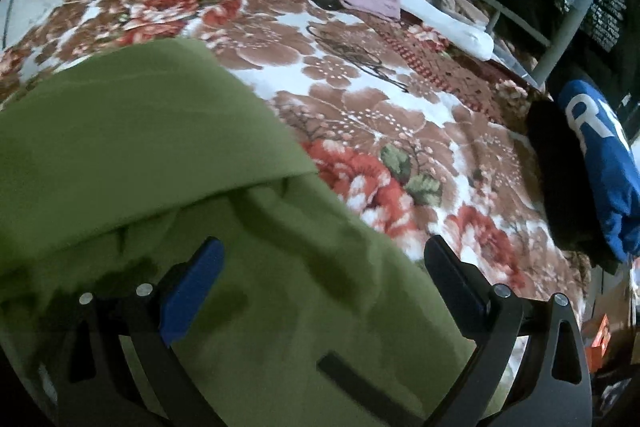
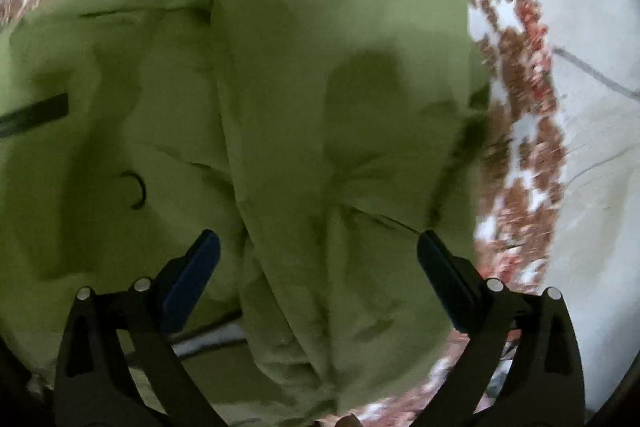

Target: Fold large clothes

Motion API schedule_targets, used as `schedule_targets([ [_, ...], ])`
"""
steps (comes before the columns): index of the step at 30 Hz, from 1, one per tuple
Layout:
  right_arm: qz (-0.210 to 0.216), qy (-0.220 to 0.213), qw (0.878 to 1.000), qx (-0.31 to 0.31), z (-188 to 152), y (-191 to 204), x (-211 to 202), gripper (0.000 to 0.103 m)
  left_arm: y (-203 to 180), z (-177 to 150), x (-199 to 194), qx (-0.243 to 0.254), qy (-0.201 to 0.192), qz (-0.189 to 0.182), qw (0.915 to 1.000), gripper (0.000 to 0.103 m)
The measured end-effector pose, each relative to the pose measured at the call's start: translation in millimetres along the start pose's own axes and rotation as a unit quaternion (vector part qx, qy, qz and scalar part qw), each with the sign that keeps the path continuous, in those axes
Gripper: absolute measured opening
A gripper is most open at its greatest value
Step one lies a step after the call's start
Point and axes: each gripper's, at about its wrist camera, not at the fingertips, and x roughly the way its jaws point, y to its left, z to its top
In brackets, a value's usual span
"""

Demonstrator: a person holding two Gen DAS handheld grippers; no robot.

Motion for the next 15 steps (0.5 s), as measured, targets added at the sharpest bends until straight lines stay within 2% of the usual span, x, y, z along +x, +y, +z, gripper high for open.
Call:
schedule_targets([
  [2,0.008,-0.003,1.000,0.006,0.9,0.4,-11.8,0.098,3.0,-9.1,-18.3,0.009,-0.002,0.010,0.9999,0.098],
  [4,0.042,-0.019,0.998,0.037,-8.1,-13.3,-28.1,0.098,8.6,-18.2,-34.9,0.020,-0.003,0.022,0.9996,0.098],
  [7,0.097,-0.045,0.989,0.106,-22.7,-49.3,-51.5,0.098,26.7,-36.7,-63.3,0.037,-0.005,0.056,0.9977,0.098],
  [8,0.123,-0.058,0.980,0.144,-36.8,-73.3,-59.0,0.098,36.5,-43.5,-73.4,0.042,-0.005,0.074,0.9964,0.098],
  [11,0.154,-0.073,0.960,0.223,-61.6,-128.9,-61.6,0.098,80.1,-61.0,-105.8,0.042,-0.004,0.126,0.9911,0.098],
  [13,0.160,-0.084,0.942,0.283,-93.1,-162.9,-56.6,0.098,119.5,-68.9,-125.8,0.015,0.002,0.148,0.9889,0.098],
  [14,0.163,-0.091,0.928,0.322,-114.4,-182.3,-46.2,0.098,139.4,-71.8,-135.3,-0.002,0.004,0.159,0.9873,0.098],
  [15,0.160,-0.088,0.919,0.350,-129.0,-191.7,-38.2,0.098,165.6,-74.4,-147.0,-0.020,0.007,0.182,0.9830,0.098],
])
